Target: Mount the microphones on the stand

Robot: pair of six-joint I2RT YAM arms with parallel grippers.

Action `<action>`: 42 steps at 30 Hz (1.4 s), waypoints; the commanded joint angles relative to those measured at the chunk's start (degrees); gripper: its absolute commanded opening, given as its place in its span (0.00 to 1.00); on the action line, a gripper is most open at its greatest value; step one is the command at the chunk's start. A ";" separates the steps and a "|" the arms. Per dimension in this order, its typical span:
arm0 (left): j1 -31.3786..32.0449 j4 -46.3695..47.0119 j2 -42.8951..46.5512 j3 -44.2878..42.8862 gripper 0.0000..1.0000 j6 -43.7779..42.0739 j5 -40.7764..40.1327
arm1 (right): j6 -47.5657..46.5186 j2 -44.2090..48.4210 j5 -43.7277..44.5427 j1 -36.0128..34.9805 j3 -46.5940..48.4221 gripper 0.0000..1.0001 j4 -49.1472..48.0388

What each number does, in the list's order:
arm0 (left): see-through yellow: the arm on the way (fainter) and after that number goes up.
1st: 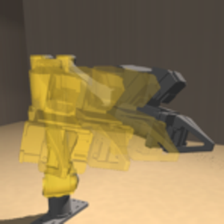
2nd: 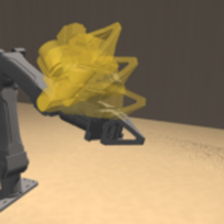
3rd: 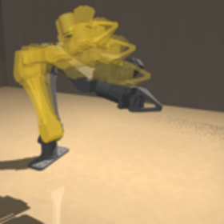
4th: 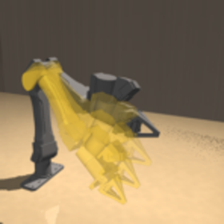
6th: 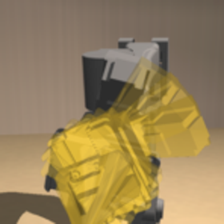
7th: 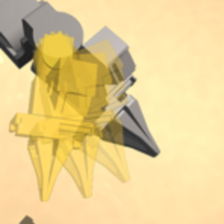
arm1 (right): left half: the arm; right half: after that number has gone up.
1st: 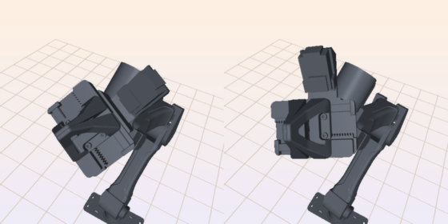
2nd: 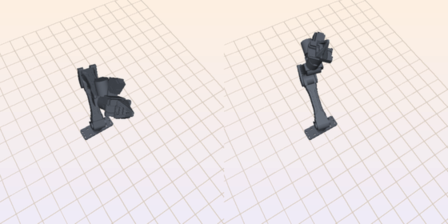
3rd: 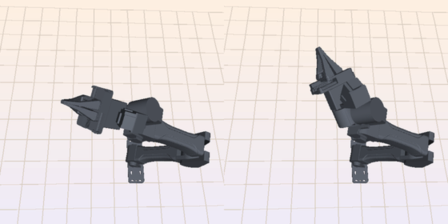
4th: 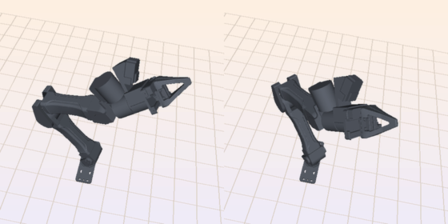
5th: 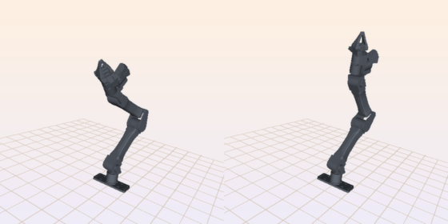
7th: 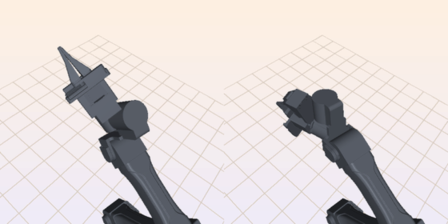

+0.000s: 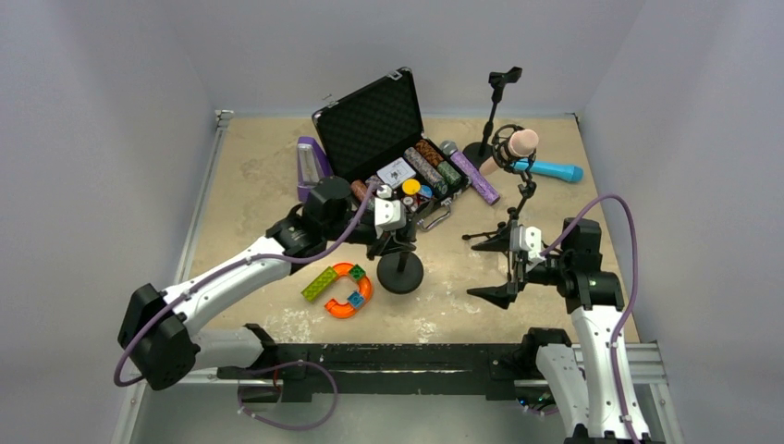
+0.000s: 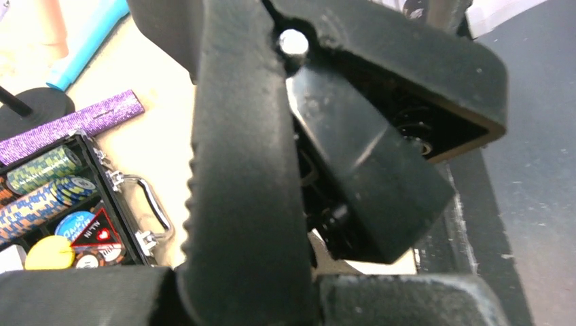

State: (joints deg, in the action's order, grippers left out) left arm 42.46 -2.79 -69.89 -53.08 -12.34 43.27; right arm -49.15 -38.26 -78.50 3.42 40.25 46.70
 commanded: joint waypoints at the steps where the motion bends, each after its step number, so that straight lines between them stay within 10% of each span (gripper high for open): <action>1: 0.78 17.64 -2.38 1.34 0.00 -4.89 0.85 | -1.04 -0.58 0.36 0.18 0.96 0.97 0.15; 9: 0.80 27.47 -7.70 6.28 0.02 -2.41 -0.74 | -1.13 -0.92 0.36 0.18 0.91 0.97 0.15; 20: 0.81 32.44 -4.13 13.47 0.59 -0.35 -5.40 | -1.27 -1.51 0.19 0.51 1.01 0.97 0.41; 26: 0.78 23.18 6.26 14.13 0.92 -2.44 -8.90 | -1.85 -1.55 0.02 0.79 1.04 0.97 0.92; 42: 0.33 -17.15 35.12 6.68 0.99 4.62 -25.96 | -6.67 -1.36 10.40 1.76 10.69 0.97 13.90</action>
State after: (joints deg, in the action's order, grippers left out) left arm 42.89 -6.57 -38.70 -40.97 -11.46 24.71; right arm -52.10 -39.75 -74.13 4.71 43.20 53.01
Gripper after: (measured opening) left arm 0.990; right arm 0.968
